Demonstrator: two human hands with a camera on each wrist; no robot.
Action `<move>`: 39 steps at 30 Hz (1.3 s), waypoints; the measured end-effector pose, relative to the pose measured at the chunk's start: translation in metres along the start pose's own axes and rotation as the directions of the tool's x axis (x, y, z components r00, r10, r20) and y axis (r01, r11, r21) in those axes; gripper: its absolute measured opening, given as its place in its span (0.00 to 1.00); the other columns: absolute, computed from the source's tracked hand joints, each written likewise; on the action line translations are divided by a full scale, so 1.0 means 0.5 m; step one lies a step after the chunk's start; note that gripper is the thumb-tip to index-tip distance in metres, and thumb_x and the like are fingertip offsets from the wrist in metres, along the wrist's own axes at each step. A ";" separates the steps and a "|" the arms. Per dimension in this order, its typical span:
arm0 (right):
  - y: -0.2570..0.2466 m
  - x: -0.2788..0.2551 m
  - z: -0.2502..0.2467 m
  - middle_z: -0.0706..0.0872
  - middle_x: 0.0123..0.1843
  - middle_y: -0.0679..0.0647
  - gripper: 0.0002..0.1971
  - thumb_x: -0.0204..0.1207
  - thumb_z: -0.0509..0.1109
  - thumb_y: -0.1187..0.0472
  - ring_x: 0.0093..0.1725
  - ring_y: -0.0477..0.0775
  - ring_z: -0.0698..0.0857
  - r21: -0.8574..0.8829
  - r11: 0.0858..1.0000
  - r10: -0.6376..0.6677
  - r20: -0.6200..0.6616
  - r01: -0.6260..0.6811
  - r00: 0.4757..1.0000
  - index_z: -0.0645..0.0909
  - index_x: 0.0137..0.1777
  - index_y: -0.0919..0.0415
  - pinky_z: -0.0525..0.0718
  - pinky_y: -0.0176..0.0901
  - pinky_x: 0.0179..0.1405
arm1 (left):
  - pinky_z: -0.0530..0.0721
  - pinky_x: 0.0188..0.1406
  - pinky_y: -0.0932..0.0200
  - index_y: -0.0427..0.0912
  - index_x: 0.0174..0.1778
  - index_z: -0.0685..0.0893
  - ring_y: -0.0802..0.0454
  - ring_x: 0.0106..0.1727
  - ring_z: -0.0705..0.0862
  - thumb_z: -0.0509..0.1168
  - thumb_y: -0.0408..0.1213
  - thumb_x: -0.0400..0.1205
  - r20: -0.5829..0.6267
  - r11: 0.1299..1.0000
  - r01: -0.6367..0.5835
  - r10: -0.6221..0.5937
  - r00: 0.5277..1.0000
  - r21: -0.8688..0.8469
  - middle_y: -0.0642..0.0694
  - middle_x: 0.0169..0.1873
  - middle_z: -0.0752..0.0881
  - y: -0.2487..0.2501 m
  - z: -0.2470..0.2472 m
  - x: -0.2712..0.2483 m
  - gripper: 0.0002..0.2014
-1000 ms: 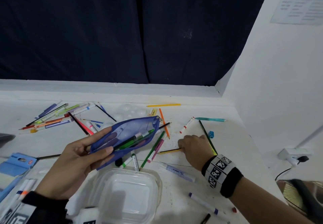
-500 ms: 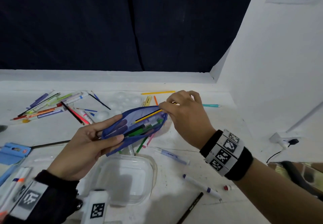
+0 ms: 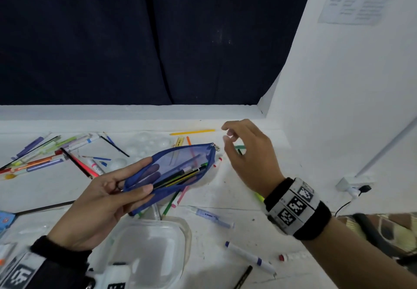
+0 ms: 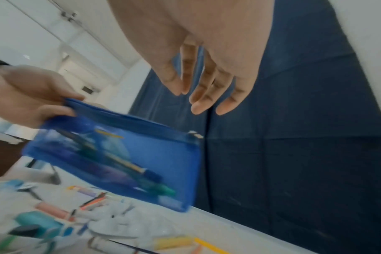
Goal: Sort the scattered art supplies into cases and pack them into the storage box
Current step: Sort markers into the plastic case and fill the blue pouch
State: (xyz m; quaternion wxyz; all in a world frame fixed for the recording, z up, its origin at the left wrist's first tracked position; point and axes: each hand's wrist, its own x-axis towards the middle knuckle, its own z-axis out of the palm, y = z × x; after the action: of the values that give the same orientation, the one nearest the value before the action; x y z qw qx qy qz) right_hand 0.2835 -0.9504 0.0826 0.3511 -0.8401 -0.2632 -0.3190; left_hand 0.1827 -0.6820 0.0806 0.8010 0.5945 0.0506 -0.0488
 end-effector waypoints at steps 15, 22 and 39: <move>0.271 -0.073 0.035 0.85 0.58 0.53 0.11 0.84 0.62 0.60 0.59 0.58 0.83 -0.587 0.789 0.555 0.555 -0.180 0.620 0.84 0.61 0.53 0.85 0.49 0.54 | 0.87 0.57 0.55 0.39 0.72 0.83 0.46 0.66 0.87 0.74 0.28 0.60 -0.047 0.998 0.002 -0.005 0.999 -0.063 0.39 0.64 0.88 0.021 0.003 0.023 0.38; 0.221 -0.044 0.041 0.86 0.48 0.51 0.07 0.78 0.69 0.67 0.41 0.51 0.84 -0.233 0.910 0.405 0.331 -0.342 0.852 0.85 0.51 0.57 0.85 0.45 0.44 | 0.88 0.56 0.51 0.41 0.67 0.87 0.44 0.67 0.86 0.90 0.33 0.51 -0.033 0.997 0.065 -0.066 0.997 -0.039 0.39 0.65 0.87 0.014 -0.006 0.036 0.44; 0.046 0.004 0.085 0.85 0.52 0.40 0.06 0.84 0.67 0.51 0.56 0.43 0.81 0.212 0.977 -0.070 0.260 0.014 0.963 0.82 0.53 0.50 0.79 0.48 0.57 | 0.87 0.58 0.53 0.47 0.61 0.91 0.43 0.63 0.88 0.71 0.17 0.69 -0.041 0.992 0.122 -0.123 0.992 -0.034 0.37 0.62 0.89 -0.015 0.017 0.010 0.28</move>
State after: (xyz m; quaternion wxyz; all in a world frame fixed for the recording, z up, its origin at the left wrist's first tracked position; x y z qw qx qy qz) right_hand 0.3149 -0.9321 0.0510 0.3916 -0.8281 -0.3576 -0.1816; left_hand 0.1868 -0.6924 0.0752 0.8044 0.5787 0.1047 -0.0844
